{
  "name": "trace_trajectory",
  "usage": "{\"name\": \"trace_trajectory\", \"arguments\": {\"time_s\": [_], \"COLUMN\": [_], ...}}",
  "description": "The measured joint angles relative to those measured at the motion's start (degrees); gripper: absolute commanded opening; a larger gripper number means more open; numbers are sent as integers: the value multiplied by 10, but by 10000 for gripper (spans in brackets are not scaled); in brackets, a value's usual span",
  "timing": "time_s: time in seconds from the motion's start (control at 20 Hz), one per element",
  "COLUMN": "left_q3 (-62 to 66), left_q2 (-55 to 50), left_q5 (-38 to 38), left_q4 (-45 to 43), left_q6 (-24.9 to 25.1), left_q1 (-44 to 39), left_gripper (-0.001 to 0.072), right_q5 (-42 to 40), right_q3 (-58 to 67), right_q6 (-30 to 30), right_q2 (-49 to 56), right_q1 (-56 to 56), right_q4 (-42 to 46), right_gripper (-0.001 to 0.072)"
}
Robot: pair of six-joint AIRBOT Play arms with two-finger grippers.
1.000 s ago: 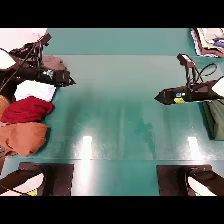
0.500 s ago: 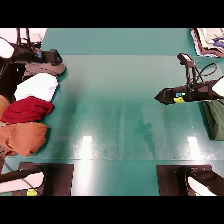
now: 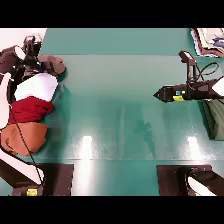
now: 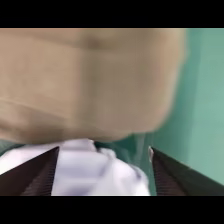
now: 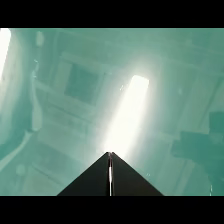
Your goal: Fold the shirts.
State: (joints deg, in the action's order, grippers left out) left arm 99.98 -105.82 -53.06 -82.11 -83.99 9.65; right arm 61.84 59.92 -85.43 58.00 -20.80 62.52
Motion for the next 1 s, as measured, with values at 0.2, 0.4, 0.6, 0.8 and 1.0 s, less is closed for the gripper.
{"name": "trace_trajectory", "arguments": {"time_s": [0.2,0.4,0.6,0.8,1.0], "left_q3": [8,31,63,111,164], "left_q2": [-33,-42,-44,-26,44], "left_q5": [12,33,45,41,34], "left_q4": [-2,-2,0,17,57], "left_q6": [0,-1,0,-2,-1], "left_q1": [5,6,7,7,2], "left_gripper": [386,44,22,22,22], "right_q5": [-3,-4,-4,-6,-28], "right_q3": [0,0,0,0,15], "right_q6": [0,0,0,0,0], "right_q2": [0,0,0,0,0], "right_q1": [0,0,0,0,2], "right_q4": [0,0,0,0,0], "right_gripper": [16,16,16,16,16]}}
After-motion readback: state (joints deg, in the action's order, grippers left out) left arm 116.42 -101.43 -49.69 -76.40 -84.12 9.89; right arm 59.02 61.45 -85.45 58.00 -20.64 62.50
